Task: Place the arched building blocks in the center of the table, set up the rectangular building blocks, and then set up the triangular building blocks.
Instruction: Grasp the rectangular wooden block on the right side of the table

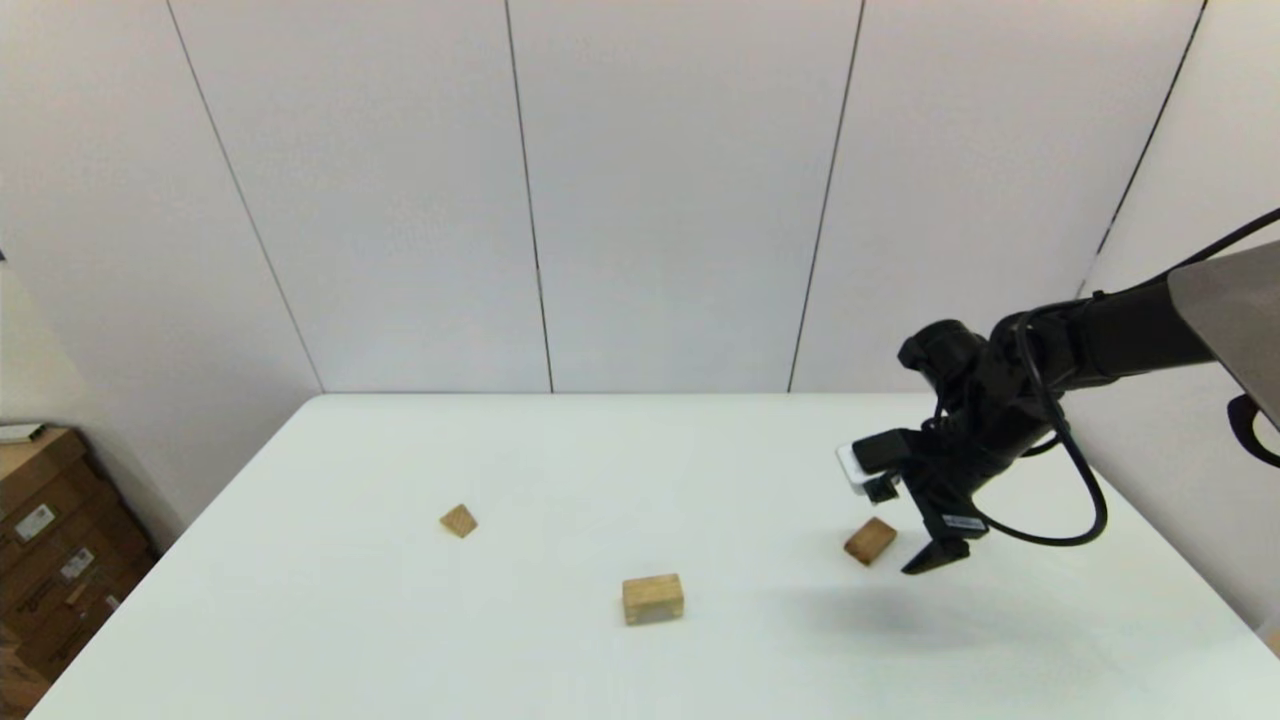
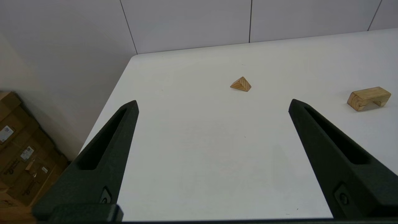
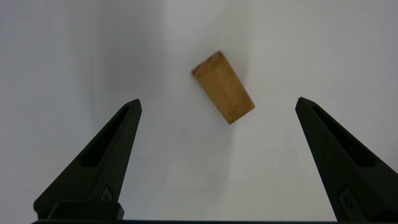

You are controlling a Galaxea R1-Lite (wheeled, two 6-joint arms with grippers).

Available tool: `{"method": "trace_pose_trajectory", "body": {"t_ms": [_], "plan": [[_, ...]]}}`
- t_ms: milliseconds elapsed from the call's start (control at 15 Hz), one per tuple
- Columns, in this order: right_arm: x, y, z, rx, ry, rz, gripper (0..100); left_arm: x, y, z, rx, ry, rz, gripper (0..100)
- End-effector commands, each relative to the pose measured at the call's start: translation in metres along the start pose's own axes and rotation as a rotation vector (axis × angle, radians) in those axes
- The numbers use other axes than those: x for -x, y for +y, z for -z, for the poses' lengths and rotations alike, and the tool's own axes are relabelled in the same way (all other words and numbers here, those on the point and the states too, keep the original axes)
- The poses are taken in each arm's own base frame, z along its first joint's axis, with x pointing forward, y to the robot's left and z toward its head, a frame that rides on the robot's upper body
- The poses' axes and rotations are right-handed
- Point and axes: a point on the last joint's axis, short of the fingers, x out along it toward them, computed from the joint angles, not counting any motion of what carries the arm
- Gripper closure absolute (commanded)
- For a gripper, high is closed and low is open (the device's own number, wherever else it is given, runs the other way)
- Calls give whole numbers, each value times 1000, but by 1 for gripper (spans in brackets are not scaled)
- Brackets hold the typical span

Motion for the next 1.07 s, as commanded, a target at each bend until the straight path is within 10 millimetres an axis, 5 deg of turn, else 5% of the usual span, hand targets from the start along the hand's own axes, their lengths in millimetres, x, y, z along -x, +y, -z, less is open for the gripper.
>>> {"method": "trace_pose_trajectory", "body": {"t_ms": [67, 533, 1067], "plan": [[-18, -4, -2, 65, 9, -77, 0, 0, 0, 0, -1, 1, 0, 0], [-36, -25, -10, 86, 1, -51, 0, 0, 0, 0, -1, 1, 0, 0], [-49, -28, -3, 84, 11, -72, 0, 0, 0, 0, -1, 1, 0, 0]]}}
